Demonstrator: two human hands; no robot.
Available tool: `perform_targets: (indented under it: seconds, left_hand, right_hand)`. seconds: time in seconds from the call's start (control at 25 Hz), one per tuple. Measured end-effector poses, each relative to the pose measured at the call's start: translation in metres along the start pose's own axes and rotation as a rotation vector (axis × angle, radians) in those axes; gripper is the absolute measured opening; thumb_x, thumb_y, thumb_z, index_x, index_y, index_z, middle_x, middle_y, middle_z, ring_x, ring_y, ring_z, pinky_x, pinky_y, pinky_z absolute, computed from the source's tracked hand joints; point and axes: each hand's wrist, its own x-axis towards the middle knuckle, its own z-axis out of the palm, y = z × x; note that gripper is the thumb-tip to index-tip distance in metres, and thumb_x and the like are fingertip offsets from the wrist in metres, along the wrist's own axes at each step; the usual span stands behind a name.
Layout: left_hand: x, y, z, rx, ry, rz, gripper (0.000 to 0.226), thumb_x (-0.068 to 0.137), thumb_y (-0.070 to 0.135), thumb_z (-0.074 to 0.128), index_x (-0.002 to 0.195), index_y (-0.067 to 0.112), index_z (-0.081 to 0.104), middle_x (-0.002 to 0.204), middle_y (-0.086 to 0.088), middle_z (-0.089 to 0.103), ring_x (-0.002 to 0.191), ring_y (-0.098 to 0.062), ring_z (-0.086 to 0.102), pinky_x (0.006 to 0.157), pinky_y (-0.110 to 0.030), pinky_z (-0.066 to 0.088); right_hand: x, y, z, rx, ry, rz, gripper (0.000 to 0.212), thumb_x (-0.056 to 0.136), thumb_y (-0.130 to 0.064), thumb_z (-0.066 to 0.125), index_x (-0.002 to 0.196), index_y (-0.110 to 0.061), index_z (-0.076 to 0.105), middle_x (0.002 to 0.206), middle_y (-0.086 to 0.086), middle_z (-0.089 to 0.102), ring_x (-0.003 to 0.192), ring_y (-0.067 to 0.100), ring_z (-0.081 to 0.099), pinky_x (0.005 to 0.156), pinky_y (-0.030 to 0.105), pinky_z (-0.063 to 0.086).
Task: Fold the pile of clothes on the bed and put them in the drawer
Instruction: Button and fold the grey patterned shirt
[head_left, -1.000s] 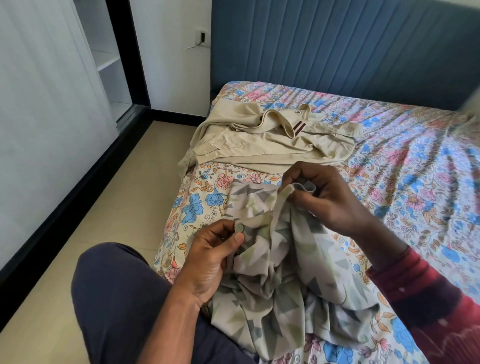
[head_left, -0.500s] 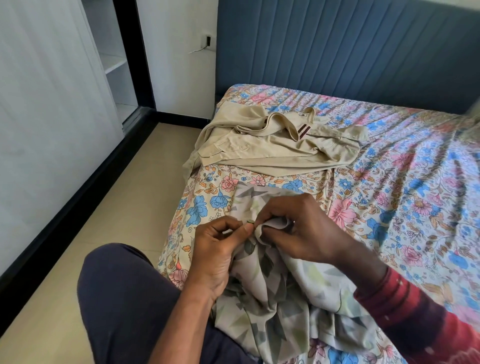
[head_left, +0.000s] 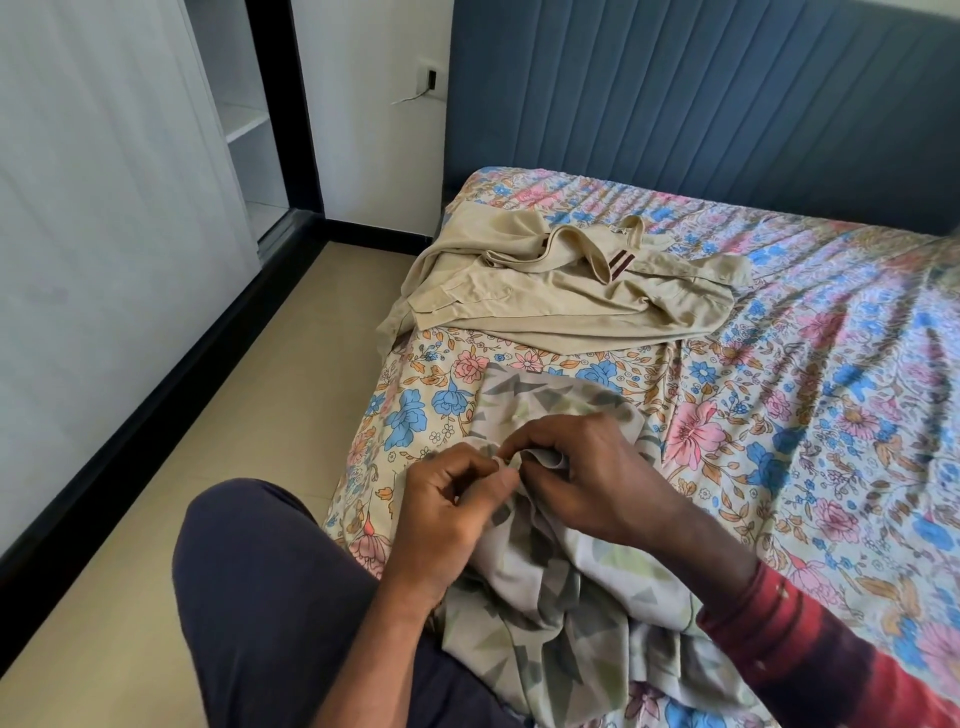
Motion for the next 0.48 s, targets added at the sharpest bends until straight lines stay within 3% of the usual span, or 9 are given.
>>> perform_targets:
  seconds: [0.12, 0.2, 0.32, 0.48]
  left_hand:
    - [-0.003, 0.003, 0.004, 0.06, 0.021, -0.042, 0.033, 0.073, 0.036, 0.085, 0.083, 0.009, 0.069, 0.08, -0.01, 0.071, 0.081, -0.037, 0.069, 0.072, -0.052, 0.057]
    - [-0.002, 0.0, 0.004, 0.128, 0.057, -0.036, 0.027, 0.078, 0.037, 0.079, 0.083, 0.012, 0.071, 0.079, -0.004, 0.071, 0.081, -0.03, 0.069, 0.073, -0.05, 0.057]
    - [-0.001, -0.007, 0.003, 0.249, 0.108, 0.033, 0.016, 0.086, 0.023, 0.067, 0.078, 0.009, 0.07, 0.074, 0.0, 0.068, 0.076, -0.023, 0.065, 0.07, -0.044, 0.053]
    - [0.0, -0.009, 0.007, 0.312, 0.177, 0.094, 0.02, 0.087, 0.013, 0.058, 0.067, 0.011, 0.057, 0.063, 0.009, 0.054, 0.064, -0.01, 0.05, 0.061, -0.024, 0.04]
  right_hand:
    - [0.003, 0.0, 0.005, -0.005, -0.009, 0.028, 0.023, 0.082, -0.017, 0.06, 0.098, -0.018, 0.077, 0.071, -0.022, 0.059, 0.067, -0.013, 0.053, 0.063, 0.006, 0.035]
    - [0.005, 0.002, 0.007, -0.014, -0.019, 0.027, 0.018, 0.084, -0.02, 0.063, 0.096, -0.018, 0.077, 0.075, -0.016, 0.067, 0.067, -0.013, 0.053, 0.065, 0.005, 0.035]
    - [0.005, 0.006, 0.01, -0.033, -0.046, 0.035, 0.016, 0.087, -0.028, 0.069, 0.098, -0.02, 0.077, 0.084, -0.01, 0.074, 0.071, -0.005, 0.057, 0.066, 0.007, 0.035]
    - [0.003, 0.004, 0.011, 0.048, -0.018, 0.14, 0.011, 0.089, -0.023, 0.078, 0.098, -0.017, 0.079, 0.066, -0.024, 0.058, 0.07, -0.012, 0.056, 0.065, 0.007, 0.036]
